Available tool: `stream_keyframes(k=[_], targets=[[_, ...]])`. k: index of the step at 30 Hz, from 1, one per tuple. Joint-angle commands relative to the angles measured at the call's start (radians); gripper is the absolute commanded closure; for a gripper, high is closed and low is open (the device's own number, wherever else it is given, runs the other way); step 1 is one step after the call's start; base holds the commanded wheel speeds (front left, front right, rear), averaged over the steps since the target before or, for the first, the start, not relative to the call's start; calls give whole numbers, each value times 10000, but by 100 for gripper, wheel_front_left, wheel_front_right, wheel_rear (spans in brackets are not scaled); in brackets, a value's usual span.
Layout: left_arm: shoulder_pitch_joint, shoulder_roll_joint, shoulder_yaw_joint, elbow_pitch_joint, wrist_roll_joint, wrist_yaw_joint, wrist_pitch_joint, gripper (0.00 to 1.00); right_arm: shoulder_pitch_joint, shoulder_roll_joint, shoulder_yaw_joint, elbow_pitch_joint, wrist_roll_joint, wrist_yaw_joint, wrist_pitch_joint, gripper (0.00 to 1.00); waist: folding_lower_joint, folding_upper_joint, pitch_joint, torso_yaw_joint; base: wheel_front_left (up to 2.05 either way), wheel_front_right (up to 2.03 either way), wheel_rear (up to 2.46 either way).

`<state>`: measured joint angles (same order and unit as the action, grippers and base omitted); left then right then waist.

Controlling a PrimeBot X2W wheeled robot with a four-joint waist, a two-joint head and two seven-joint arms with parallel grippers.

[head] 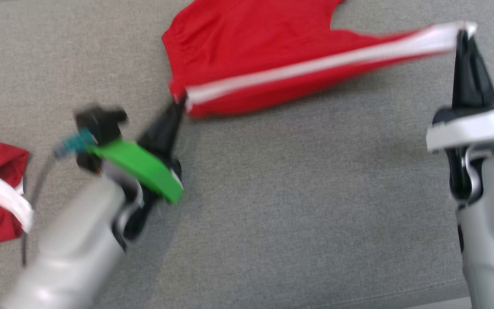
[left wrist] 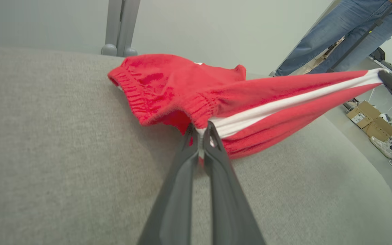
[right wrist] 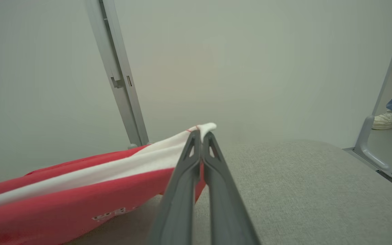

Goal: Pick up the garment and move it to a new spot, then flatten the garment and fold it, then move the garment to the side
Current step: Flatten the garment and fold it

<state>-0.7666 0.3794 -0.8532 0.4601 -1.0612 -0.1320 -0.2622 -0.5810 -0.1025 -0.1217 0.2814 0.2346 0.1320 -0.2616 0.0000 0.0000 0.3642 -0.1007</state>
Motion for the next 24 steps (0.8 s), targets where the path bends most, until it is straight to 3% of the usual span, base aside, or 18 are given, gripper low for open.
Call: stream_keyframes(k=[1, 5, 11, 24], targets=[[576, -30, 27, 139, 94, 24, -33, 100, 496, -43, -196, -2, 102, -25, -47, 100, 0, 0, -348, 37, 0, 0, 0], [2131, -485, 96, 337, 164, 24, -34, 100, 1828, 133, -412, -29, 276, -31, -49, 100, 0, 0, -781, 63, 0, 0, 0], [3790, -986, 949, 168, 411, 27, -35, 100, 3350, 327, -733, -221, 606, -32, -49, 100, 0, 0, -1555, 104, 0, 0, 0], [6138, -1114, 1260, -908, 1583, 29, -36, 100, 5634, 469, -817, -814, 1038, -33, -48, 100, 0, 0, -2747, 111, 0, 0, 0]])
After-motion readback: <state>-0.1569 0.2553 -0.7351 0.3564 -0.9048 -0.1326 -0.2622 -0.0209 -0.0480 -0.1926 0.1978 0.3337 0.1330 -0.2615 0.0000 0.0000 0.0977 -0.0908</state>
